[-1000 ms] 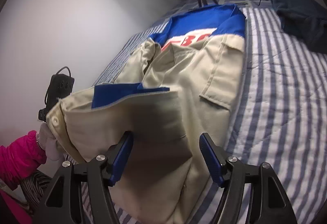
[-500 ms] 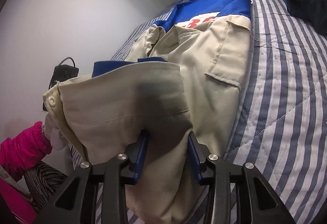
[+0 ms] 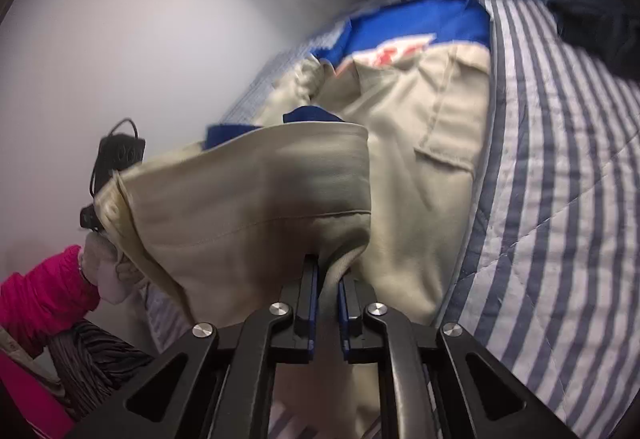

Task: Fold large clothes
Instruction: 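Carry the hem over the jacket back toward the blue collar with both grippers, then lay the hem down and open both grippers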

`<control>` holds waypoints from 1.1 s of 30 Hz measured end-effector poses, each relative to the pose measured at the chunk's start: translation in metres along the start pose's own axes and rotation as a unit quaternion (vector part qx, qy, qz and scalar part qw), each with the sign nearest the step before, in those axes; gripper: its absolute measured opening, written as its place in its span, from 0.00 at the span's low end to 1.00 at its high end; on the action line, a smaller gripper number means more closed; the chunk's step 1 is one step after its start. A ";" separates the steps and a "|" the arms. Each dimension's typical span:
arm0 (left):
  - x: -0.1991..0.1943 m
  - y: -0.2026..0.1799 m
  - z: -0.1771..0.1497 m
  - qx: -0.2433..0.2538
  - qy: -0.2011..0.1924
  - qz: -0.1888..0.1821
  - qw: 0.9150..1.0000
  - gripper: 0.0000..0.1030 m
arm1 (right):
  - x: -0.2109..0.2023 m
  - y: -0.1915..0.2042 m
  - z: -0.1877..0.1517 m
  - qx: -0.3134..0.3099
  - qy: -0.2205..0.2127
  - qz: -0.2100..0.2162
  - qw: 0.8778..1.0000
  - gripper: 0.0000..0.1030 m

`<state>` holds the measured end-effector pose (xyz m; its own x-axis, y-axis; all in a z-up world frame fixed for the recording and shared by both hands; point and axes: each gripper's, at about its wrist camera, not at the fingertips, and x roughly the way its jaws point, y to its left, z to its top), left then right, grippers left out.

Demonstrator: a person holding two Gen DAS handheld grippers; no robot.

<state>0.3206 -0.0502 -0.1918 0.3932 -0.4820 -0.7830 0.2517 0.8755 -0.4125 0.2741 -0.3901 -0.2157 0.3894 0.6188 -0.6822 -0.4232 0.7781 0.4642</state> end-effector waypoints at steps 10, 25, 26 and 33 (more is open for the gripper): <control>0.019 0.033 0.002 -0.063 0.022 0.083 0.994 0.15 | 0.012 -0.031 -0.006 0.066 0.013 -0.058 0.996 0.05; 0.024 0.039 0.024 -0.102 0.001 0.014 0.995 0.55 | -0.003 -0.014 0.000 0.041 0.008 -0.066 0.997 0.24; 0.030 0.037 0.024 -0.099 0.004 0.006 0.995 0.34 | -0.002 -0.014 0.000 0.042 0.008 -0.068 0.997 0.26; -0.024 -0.038 -0.004 0.083 -0.095 0.083 0.989 0.09 | -0.017 0.036 -0.010 -0.081 -0.027 -0.089 0.992 0.06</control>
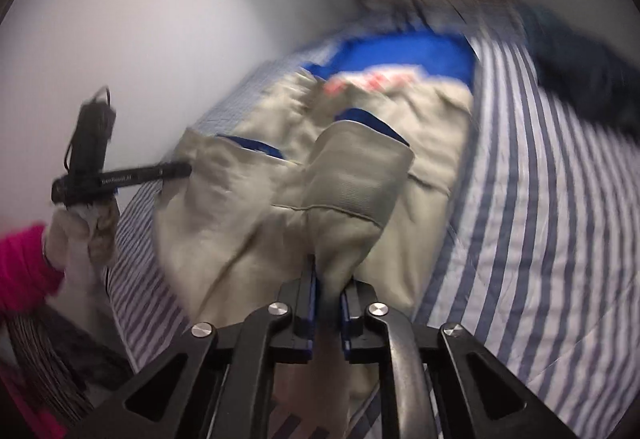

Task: Fold large clothes
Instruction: 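Lay the hem down and open both grippers, then grasp the folded bundle's blue edge with both grippers and lift it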

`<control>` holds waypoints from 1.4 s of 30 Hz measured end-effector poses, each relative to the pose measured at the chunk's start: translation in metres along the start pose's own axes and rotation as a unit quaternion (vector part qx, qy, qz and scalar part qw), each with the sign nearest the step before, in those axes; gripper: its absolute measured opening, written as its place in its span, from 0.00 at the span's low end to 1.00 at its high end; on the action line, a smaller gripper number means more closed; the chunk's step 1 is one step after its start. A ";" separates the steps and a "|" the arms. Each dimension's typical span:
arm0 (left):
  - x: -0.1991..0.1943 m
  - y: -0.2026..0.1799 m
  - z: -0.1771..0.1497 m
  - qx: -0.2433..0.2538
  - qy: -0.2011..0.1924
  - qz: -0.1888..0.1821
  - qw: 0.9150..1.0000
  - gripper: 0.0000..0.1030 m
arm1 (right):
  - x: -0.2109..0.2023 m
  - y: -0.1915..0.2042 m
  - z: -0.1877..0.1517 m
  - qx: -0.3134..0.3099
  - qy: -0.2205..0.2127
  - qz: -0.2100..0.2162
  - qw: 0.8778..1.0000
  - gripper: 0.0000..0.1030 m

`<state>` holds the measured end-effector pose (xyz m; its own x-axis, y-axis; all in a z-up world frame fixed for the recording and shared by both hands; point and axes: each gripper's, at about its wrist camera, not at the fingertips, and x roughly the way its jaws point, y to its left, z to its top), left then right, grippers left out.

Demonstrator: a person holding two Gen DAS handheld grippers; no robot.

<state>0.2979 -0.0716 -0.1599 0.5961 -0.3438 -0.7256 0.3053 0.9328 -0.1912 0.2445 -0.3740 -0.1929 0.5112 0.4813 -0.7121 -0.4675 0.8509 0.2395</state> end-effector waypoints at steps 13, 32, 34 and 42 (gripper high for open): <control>0.020 0.045 0.014 -0.088 0.011 0.067 0.994 0.38 | 0.010 -0.040 0.007 0.091 0.031 -0.067 0.993 0.38; 0.085 -0.008 -0.005 0.031 0.084 0.018 0.996 0.38 | 0.062 -0.014 0.014 0.001 0.056 -0.121 0.991 0.12; 0.072 -0.003 0.006 0.003 0.084 0.010 0.996 0.38 | 0.056 -0.013 0.020 0.015 0.063 -0.116 0.991 0.13; -0.018 0.020 0.082 -0.013 -0.022 -0.001 1.000 0.38 | -0.055 -0.004 0.054 0.045 -0.045 -0.085 0.994 0.29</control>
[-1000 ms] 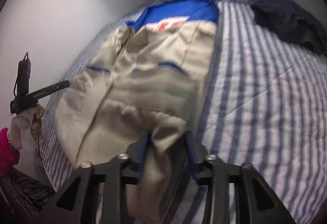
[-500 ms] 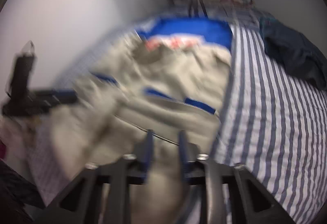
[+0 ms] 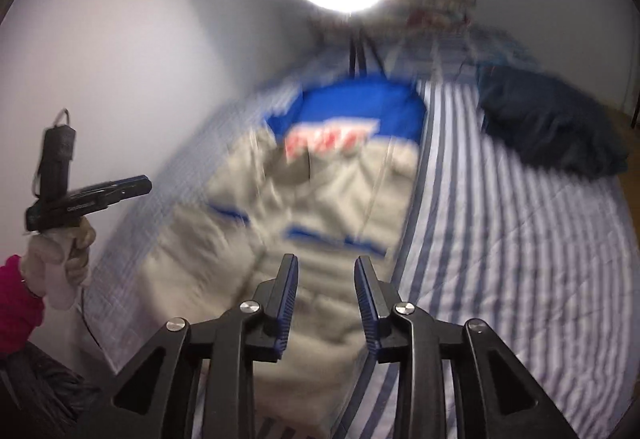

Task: Fold large clothes
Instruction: 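Grasp the folded bundle's blue edge with both grippers and lift it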

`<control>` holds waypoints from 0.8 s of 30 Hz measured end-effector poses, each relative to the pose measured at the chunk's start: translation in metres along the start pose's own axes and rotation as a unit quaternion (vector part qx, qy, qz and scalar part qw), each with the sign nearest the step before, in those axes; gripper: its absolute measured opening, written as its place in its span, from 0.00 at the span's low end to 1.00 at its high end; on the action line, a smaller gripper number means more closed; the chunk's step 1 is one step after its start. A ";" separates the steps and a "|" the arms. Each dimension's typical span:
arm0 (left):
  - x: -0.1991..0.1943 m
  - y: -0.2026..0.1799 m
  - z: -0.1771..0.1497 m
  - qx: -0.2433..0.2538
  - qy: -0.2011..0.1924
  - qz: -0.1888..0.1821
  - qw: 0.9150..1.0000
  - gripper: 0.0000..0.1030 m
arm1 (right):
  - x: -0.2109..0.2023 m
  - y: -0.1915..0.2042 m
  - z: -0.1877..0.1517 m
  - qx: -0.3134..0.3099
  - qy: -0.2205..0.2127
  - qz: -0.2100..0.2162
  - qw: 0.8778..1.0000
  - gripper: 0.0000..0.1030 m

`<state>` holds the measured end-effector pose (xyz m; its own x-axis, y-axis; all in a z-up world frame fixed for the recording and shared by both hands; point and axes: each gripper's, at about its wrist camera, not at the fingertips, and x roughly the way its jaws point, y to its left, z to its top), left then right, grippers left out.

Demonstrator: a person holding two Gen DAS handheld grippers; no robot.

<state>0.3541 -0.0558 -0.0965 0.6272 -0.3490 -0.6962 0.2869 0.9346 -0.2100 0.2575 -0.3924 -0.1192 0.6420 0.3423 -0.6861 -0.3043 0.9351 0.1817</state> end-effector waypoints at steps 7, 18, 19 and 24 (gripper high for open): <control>-0.033 0.025 0.111 -0.014 -0.037 -0.036 0.999 0.56 | -0.046 -0.010 0.080 -0.020 -0.035 -0.005 0.999 0.30; 0.132 0.059 0.172 -0.003 0.024 -0.006 1.000 0.57 | 0.087 -0.077 0.172 0.018 -0.004 0.001 1.000 0.44; 0.149 0.063 0.170 -0.005 0.033 -0.004 0.999 0.57 | 0.112 -0.085 0.175 0.022 0.006 -0.003 1.000 0.43; 0.237 0.093 0.163 -0.048 0.070 -0.018 0.996 0.57 | 0.198 -0.115 0.177 0.042 0.025 0.001 0.999 0.44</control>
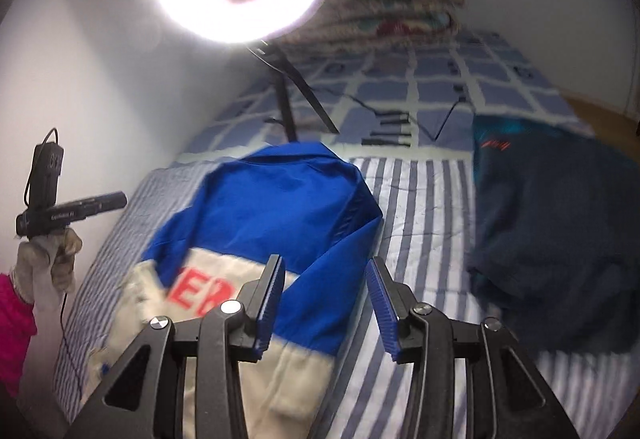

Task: Fold large clothes
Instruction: 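Grasp the folded bundle's blue edge with both grippers and lift it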

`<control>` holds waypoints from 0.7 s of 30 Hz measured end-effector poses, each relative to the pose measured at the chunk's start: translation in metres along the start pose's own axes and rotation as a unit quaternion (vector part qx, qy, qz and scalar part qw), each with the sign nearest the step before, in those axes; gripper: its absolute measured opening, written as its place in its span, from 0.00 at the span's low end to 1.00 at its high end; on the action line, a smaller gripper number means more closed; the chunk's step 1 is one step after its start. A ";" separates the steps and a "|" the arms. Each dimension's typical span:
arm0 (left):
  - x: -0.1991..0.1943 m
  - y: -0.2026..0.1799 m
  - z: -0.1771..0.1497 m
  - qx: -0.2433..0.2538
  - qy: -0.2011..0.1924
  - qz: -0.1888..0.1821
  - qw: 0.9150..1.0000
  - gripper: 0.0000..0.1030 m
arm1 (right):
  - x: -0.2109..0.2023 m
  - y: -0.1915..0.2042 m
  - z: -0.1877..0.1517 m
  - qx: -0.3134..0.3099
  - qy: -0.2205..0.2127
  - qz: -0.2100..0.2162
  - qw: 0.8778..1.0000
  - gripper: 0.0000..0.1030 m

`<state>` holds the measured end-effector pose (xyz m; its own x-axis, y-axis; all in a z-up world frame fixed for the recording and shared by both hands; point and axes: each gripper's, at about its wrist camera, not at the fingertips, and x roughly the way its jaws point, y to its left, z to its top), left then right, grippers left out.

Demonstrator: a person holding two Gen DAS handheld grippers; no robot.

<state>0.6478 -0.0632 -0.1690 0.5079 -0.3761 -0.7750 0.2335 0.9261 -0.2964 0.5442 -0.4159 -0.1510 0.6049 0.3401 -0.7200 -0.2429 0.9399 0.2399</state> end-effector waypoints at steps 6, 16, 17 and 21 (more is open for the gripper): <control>0.065 0.009 0.016 0.014 0.027 0.007 1.000 0.57 | 0.071 -0.025 0.010 0.006 0.021 -0.005 1.000 0.45; 0.122 -0.005 0.017 0.074 0.046 0.004 0.996 0.42 | 0.132 -0.039 0.023 0.023 0.036 0.041 0.998 0.45; 0.122 -0.006 0.017 0.073 0.044 0.000 0.996 0.26 | 0.133 -0.037 0.022 0.018 0.037 0.041 0.998 0.39; 0.114 -0.008 0.018 0.070 0.028 0.004 0.997 0.04 | 0.131 -0.033 0.025 0.011 0.041 0.051 0.998 0.06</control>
<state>0.7188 -0.1137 -0.2447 0.4635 -0.3633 -0.8082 0.3456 0.9140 -0.2126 0.6507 -0.4012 -0.2371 0.5143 0.4312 -0.7413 -0.2833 0.9013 0.3278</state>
